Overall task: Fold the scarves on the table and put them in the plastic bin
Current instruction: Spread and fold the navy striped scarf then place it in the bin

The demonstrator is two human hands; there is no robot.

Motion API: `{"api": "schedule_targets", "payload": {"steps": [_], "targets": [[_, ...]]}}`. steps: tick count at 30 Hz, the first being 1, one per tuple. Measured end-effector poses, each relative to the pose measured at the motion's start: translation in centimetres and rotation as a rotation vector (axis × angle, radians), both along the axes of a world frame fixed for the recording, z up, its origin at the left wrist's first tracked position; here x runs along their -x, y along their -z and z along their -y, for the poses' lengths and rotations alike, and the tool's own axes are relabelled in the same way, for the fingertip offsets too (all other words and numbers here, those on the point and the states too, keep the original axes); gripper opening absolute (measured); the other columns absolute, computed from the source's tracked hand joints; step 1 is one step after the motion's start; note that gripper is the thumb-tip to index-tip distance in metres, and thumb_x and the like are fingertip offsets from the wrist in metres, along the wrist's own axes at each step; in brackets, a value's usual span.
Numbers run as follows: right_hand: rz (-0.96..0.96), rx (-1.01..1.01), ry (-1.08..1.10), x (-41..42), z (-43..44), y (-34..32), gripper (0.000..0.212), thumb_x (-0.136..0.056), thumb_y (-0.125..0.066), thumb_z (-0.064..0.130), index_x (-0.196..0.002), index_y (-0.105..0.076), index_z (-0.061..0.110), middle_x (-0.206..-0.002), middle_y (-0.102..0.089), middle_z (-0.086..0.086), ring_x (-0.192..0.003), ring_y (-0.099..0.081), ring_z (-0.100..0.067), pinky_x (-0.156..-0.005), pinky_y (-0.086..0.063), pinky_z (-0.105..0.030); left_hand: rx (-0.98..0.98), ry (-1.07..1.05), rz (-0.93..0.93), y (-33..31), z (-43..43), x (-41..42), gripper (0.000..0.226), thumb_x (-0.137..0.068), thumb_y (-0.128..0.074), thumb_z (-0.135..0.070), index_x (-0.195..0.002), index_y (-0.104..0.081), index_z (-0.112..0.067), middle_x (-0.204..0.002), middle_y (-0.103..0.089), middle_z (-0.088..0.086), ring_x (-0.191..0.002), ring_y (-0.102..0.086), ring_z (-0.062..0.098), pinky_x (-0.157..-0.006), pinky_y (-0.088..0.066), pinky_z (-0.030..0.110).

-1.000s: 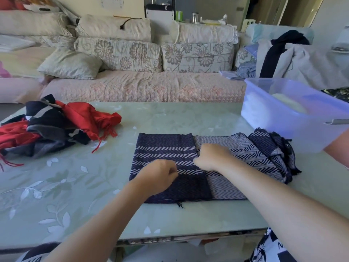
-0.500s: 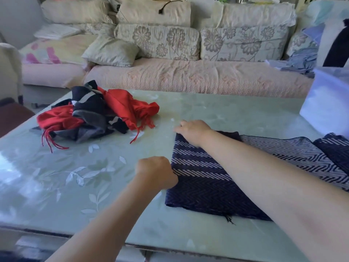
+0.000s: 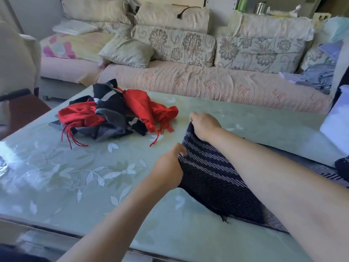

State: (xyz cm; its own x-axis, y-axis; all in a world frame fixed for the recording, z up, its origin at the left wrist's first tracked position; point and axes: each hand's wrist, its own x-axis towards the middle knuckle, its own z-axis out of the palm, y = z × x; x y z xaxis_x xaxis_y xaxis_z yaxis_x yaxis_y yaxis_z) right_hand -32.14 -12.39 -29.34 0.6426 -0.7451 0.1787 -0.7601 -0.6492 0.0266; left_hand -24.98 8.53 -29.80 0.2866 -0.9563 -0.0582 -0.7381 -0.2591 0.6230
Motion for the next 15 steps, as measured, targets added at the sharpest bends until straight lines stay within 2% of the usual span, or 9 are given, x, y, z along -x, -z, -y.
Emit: {"api": "schedule_targets", "payload": {"steps": [3, 6, 8, 11, 13, 15], "targets": [[0.066, -0.021, -0.037, -3.0, -0.4, 0.0, 0.021, -0.096, -0.044, 0.006, -0.115, -0.051, 0.012, -0.100, -0.063, -0.016, -0.082, -0.054, -0.033, -0.066, -0.036, -0.034, -0.031, -0.025, 0.111, -0.1, -1.2, -3.1, 0.035, -0.087, -0.043, 0.003, -0.103, -0.049, -0.027, -0.080, -0.044, -0.008, -0.076, -0.048, 0.018, -0.064, -0.038, 0.025], [0.125, -0.037, -0.107, -6.8, -1.1, 0.2, 0.016, -0.098, -0.045, 0.010, -0.111, -0.052, 0.017, -0.100, -0.064, -0.014, -0.090, -0.059, -0.034, -0.068, -0.033, -0.032, -0.173, -0.059, 0.205, -0.2, -2.5, -6.9, 0.039, -0.086, -0.047, 0.000, -0.118, -0.053, -0.021, -0.103, -0.045, 0.002, -0.083, -0.050, 0.021, -0.071, -0.042, 0.027], [0.144, -0.052, -0.140, -9.8, -2.0, 0.4, 0.016, -0.097, -0.043, 0.008, -0.107, -0.052, 0.018, -0.098, -0.063, -0.011, -0.089, -0.059, -0.032, -0.067, -0.034, -0.033, -0.225, -0.097, 0.268, -0.4, -3.4, -9.3, 0.036, -0.089, -0.047, -0.001, -0.122, -0.053, -0.015, -0.109, -0.050, 0.007, -0.087, -0.053, 0.021, -0.076, -0.047, 0.028], [0.143, -0.097, -0.133, -13.8, -3.7, 0.7, 0.023, -0.096, -0.038, 0.005, -0.099, -0.042, 0.027, -0.091, -0.056, -0.006, -0.089, -0.059, -0.033, -0.068, -0.043, -0.038, -0.277, -0.175, 0.377, -0.7, -4.5, -12.1, 0.029, -0.093, -0.046, -0.002, -0.120, -0.052, -0.007, -0.118, -0.055, 0.013, -0.099, -0.058, 0.027, -0.084, -0.048, 0.031], [0.096, -0.129, -0.147, -15.5, -5.0, 1.2, 0.022, -0.097, -0.039, 0.006, -0.111, -0.045, 0.022, -0.100, -0.061, -0.011, -0.093, -0.060, -0.036, -0.070, -0.042, -0.038, -0.344, -0.203, 0.443, -0.4, -5.1, -13.0, 0.025, -0.093, -0.046, -0.006, -0.118, -0.048, -0.006, -0.119, -0.048, 0.012, -0.095, -0.050, 0.025, -0.082, -0.045, 0.030], [0.053, -0.165, -0.193, -16.3, -5.8, 2.1, 0.032, -0.099, -0.045, 0.014, -0.131, -0.041, 0.011, -0.113, -0.064, -0.017, -0.101, -0.061, -0.038, -0.071, -0.041, -0.037, -0.346, -0.222, 0.495, 0.6, -5.2, -13.7, 0.030, -0.093, -0.052, -0.019, -0.120, -0.044, -0.008, -0.120, -0.041, 0.011, -0.102, -0.045, 0.027, -0.083, -0.042, 0.032]]}}
